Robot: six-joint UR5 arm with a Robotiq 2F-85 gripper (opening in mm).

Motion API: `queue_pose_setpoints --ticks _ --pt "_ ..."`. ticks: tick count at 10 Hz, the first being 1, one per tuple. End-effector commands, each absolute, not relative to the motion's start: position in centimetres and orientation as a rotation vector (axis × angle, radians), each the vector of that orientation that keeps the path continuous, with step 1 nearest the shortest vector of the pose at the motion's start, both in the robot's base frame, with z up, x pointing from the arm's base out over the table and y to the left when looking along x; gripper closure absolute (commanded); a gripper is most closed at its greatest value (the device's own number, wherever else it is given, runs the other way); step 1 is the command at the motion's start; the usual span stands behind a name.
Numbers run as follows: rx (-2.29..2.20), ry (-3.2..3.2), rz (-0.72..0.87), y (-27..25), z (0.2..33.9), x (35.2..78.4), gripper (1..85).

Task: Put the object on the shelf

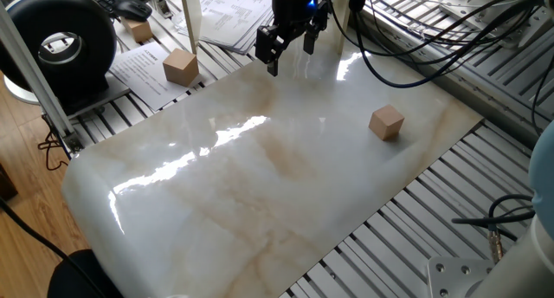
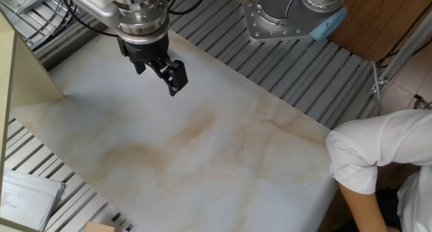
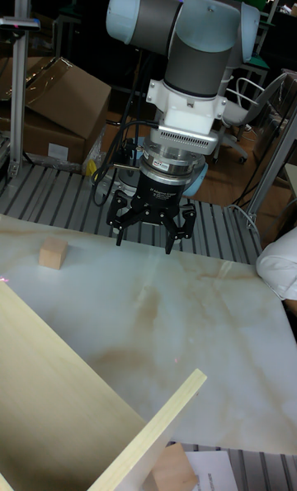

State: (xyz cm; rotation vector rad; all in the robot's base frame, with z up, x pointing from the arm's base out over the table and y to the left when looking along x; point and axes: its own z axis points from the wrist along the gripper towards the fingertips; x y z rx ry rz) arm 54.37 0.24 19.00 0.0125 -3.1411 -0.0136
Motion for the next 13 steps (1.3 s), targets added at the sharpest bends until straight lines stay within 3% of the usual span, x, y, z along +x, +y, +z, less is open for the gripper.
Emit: queue_pose_setpoints --ticks 1,2,13 --pt "0.012 -3.141 -0.014 0.5 19.0 54.4 1.7" --pt "0.28 -3.046 -0.137 2.4 19.2 52.1 59.0" --pt "0.188 -3.065 -0.128 3.1 19.2 52.3 57.3"
